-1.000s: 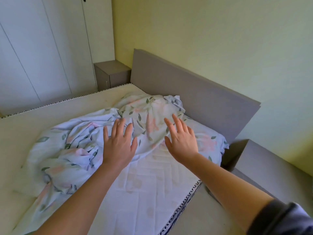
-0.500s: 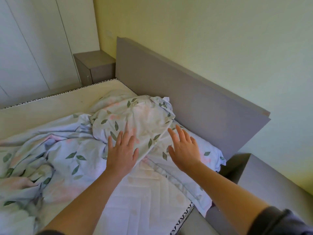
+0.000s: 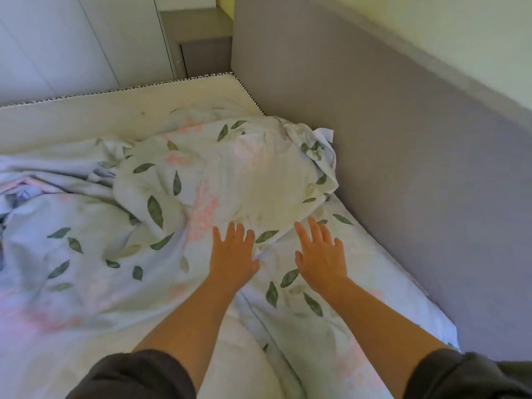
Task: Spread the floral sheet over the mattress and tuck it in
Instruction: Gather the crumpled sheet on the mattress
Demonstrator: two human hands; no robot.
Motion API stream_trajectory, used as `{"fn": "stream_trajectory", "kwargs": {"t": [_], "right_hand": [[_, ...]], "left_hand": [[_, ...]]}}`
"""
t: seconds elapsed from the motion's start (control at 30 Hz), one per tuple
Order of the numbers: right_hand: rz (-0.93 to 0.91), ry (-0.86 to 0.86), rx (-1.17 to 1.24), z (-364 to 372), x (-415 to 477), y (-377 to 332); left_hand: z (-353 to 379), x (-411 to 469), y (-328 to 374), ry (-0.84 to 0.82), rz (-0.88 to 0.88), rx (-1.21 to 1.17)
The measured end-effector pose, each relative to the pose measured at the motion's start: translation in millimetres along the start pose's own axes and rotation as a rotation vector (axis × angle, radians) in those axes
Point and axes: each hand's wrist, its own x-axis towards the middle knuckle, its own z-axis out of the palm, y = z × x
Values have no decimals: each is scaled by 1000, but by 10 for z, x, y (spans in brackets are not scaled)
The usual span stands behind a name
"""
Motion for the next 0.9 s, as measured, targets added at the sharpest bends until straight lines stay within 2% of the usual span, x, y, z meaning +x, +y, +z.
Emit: {"fn": "stream_trajectory", "kwargs": {"t": [0.13, 0.2, 0.27, 0.33, 0.37, 0.43, 0.57, 0.67, 0.73, 0.8, 0.87, 0.9], "right_hand": [[-22, -121, -5, 557, 315, 187], [-39, -170, -23, 829, 419, 229], [-47, -197, -25, 1022, 483, 227], [-48, -213, -51, 1129, 520, 238], [-42, -214, -64, 1150, 531, 250], [-18, -198, -84, 1148, 517, 276], [21, -167, -102, 1049, 435, 234], [78, -142, -38, 933, 379, 98], [120, -79, 66, 826, 353, -38], [94, -10, 108, 700, 333, -254], [29, 10, 102, 584, 326, -492], [1, 6, 105, 546, 336, -570]], "left_hand": [[546, 368, 129, -120, -74, 15], [762, 553, 197, -97, -100, -42], [876, 710, 225, 25, -147, -202], [818, 829, 155, 91, -320, -514], [786, 855, 78, 93, -365, -582], [742, 820, -161, 108, -369, -488], [693, 385, -718, 113, -170, -170], [662, 46, -1001, 138, -108, -8], [573, -143, -1102, 63, -35, -4], [590, -338, -1302, -3, -54, -17], [477, -608, -1499, 38, -71, -56], [475, -722, -1584, 79, -133, -90]]}}
